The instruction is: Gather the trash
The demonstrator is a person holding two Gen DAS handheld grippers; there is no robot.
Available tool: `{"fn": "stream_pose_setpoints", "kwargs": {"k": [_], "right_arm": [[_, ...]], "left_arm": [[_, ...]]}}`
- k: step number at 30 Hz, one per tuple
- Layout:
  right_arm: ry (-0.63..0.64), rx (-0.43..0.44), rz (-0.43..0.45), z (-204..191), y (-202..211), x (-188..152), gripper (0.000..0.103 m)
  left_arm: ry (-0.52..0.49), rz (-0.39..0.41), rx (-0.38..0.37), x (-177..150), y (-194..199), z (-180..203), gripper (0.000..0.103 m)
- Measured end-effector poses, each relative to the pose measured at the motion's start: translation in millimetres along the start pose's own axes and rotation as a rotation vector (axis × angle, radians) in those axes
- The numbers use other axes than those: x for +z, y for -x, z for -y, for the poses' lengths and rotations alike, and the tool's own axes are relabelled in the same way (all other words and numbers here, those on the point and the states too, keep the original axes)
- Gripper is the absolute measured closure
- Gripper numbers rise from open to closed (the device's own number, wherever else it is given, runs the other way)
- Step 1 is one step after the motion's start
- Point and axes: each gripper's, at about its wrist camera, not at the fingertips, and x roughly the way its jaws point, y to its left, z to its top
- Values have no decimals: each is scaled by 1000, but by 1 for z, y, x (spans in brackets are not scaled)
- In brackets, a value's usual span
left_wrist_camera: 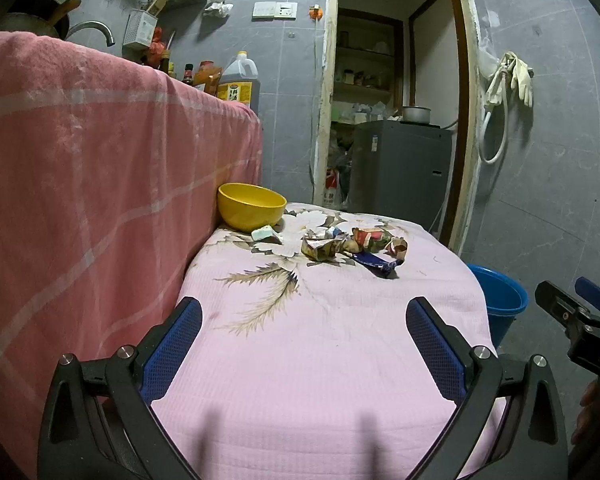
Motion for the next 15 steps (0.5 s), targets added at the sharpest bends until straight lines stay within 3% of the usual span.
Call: {"fn": "stream_pose_setpoints", "kwargs": {"k": [15], "right_arm": [[-11,-2,-9,2,-1,-1,0]], "left_arm": [[3,-3,-2,-1,-2,-2,3]]}}
